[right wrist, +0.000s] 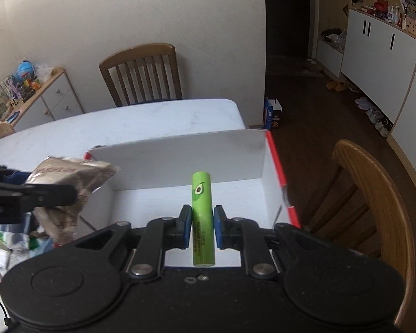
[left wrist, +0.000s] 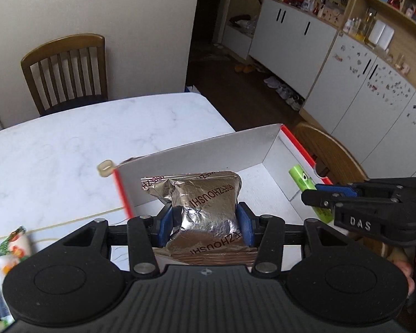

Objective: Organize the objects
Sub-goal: 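Carry the foil bag and green battery into the red shoebox with both tools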

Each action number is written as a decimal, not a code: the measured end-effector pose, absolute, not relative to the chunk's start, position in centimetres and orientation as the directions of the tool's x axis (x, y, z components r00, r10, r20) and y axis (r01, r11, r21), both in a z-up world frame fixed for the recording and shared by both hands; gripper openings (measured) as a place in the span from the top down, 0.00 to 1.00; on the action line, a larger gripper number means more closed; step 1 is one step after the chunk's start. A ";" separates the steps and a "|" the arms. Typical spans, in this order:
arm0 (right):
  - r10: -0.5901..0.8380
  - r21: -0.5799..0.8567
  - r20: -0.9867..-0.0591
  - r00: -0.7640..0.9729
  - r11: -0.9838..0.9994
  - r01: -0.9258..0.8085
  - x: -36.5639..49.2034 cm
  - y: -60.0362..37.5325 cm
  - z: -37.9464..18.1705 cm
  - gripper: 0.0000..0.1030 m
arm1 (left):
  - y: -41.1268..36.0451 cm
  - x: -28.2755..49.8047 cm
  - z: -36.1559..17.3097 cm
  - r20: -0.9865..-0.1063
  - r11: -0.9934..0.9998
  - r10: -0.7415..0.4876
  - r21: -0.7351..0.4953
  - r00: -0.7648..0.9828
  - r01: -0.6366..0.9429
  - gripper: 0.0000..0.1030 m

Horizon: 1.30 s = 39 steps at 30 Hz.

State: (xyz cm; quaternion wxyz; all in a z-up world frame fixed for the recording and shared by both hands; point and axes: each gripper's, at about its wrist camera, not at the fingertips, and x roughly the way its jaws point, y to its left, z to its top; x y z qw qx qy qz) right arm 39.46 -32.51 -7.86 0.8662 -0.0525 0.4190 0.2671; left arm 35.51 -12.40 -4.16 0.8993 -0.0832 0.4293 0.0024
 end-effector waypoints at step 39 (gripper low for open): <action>0.271 0.090 -0.945 0.183 0.753 -0.651 44.2 -29.7 -16.9 0.82 | -14.6 44.6 -14.6 -0.926 0.986 -0.038 -0.096 0.375 -0.138 0.52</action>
